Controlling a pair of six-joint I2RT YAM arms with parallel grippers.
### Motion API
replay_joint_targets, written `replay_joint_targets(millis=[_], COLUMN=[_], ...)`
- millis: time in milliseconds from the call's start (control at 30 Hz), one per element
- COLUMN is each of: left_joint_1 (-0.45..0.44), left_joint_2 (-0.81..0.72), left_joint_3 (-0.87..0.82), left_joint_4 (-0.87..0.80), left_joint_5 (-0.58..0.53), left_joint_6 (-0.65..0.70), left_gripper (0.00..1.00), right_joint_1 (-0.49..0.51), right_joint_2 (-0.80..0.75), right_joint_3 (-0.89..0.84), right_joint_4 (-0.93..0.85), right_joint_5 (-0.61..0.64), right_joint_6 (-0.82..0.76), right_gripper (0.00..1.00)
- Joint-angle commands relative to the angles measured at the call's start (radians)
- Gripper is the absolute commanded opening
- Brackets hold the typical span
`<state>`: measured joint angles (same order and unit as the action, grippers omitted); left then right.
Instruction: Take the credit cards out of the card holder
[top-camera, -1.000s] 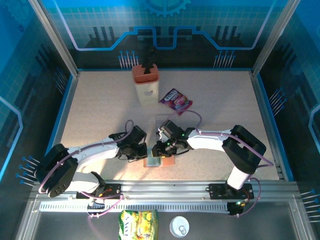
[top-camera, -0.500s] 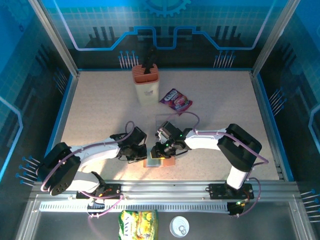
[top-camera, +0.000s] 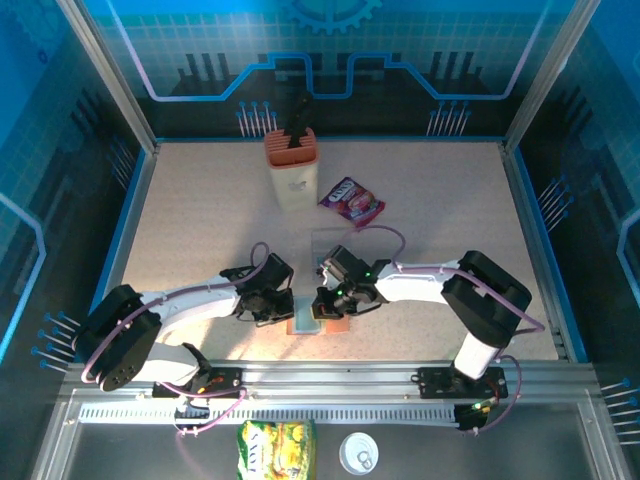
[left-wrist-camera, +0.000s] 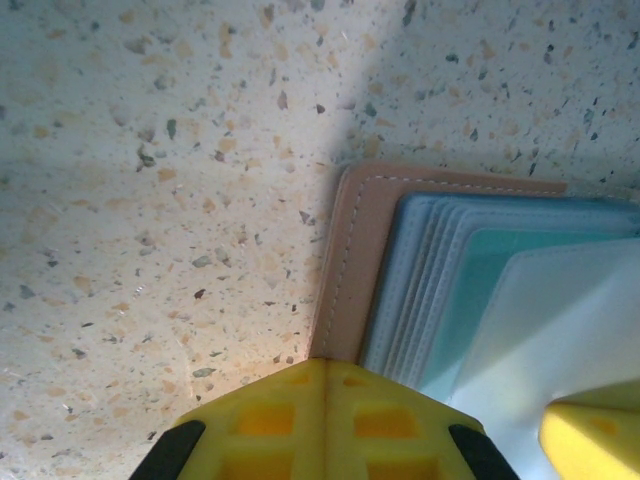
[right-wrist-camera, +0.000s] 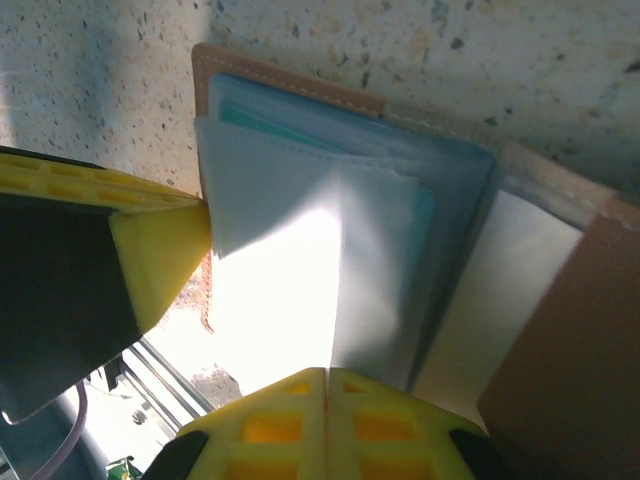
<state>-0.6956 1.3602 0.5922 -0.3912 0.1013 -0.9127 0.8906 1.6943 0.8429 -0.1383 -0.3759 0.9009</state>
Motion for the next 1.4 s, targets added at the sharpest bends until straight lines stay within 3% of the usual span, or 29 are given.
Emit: replay_joint_targets(millis=[0,167,367,533,1067,1367], left_joint_1=[0.002,0.003,0.003,0.004,0.006,0.006], left_joint_2=[-0.007,-0.065,-0.189,-0.176,-0.093,-0.107], left_joint_3=[0.002,0.030,-0.012,-0.067,-0.080,-0.079], left_joint_4=[-0.083,-0.103,0.015,0.148,0.176,0.160], left_joint_5=[-0.033,-0.028,0.026,0.111,0.132,0.117], left_joint_6=[0.023,0.018,-0.037,-0.096,-0.121,-0.125], left_gripper=[0.00,0.01,0.21,0.33,0.35,0.44], right_joint_1=[-0.017,-0.031,-0.036,-0.042,-0.051,-0.051], right_joint_2=[-0.028,-0.027,-0.022,-0.025,-0.020,-0.017], right_joint_3=[-0.033,-0.084,-0.108,-0.133,-0.159,-0.168], right_joint_4=[0.024,0.148,0.217,0.275,0.354,0.366], right_joint_5=[-0.018,-0.080,-0.109,-0.126,-0.161,-0.167], right_joint_6=[-0.003,0.029,0.056,0.083,0.119,0.124], right_gripper=[0.00,0.00,0.00,0.00,0.00,0.00])
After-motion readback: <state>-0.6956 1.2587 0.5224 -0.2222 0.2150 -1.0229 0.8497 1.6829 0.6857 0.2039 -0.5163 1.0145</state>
